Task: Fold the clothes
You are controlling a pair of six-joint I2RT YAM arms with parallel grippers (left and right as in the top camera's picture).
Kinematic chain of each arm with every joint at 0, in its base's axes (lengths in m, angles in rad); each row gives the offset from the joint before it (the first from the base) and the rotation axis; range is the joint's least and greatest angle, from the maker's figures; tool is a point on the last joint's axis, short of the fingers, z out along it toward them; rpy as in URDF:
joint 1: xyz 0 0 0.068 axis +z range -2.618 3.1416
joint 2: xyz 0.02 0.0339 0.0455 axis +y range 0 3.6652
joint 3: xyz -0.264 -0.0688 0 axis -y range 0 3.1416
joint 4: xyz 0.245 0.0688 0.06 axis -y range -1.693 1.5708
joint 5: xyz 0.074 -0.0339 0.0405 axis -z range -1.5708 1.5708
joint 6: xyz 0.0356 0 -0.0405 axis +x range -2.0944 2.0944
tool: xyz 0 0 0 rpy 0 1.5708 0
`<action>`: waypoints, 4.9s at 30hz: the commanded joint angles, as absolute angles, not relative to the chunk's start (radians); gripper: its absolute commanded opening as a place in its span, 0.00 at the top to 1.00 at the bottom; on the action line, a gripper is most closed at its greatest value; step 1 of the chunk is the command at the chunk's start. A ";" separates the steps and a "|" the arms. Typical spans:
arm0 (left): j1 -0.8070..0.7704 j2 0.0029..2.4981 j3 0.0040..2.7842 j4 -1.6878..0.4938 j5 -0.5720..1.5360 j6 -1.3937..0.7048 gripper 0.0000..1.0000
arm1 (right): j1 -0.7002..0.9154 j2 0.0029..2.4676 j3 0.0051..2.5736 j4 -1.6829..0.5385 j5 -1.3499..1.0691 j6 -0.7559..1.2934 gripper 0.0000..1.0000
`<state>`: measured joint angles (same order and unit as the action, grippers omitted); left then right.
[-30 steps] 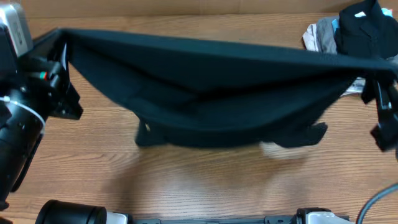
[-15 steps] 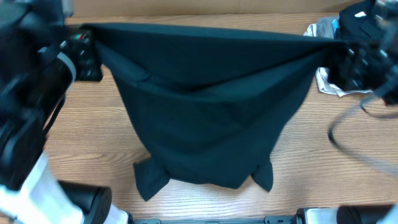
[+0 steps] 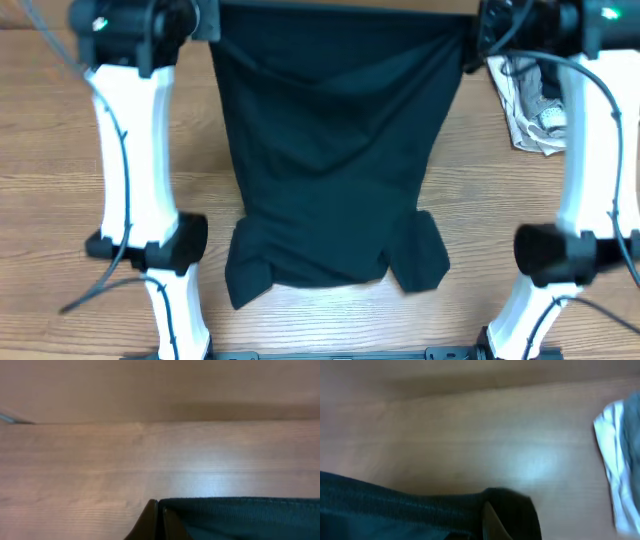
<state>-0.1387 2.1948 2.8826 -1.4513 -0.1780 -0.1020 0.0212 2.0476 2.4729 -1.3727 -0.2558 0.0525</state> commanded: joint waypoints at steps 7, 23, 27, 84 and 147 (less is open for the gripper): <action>-0.064 2.421 2.881 -1.099 -0.280 -0.213 0.28 | 0.035 2.232 2.475 -0.945 -0.249 0.064 0.46; -0.066 2.445 2.883 -1.276 -0.078 -0.182 0.00 | 0.060 2.194 2.489 -1.183 -0.237 0.082 0.00; -0.081 2.457 2.882 -1.282 0.106 -0.049 0.00 | 0.061 2.196 2.488 -1.308 -0.241 0.082 0.00; -0.158 2.774 2.907 -0.905 -0.012 -0.002 0.96 | 0.061 2.230 2.465 -1.445 -0.237 0.078 0.00; -0.246 1.743 2.590 -1.690 0.135 -0.234 0.00 | 0.049 1.287 1.919 -1.694 -0.105 0.396 0.00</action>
<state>-0.2249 1.7893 2.6999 -1.6863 0.1532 -0.2081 0.0521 1.3231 2.0335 -1.6955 -0.1184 0.3542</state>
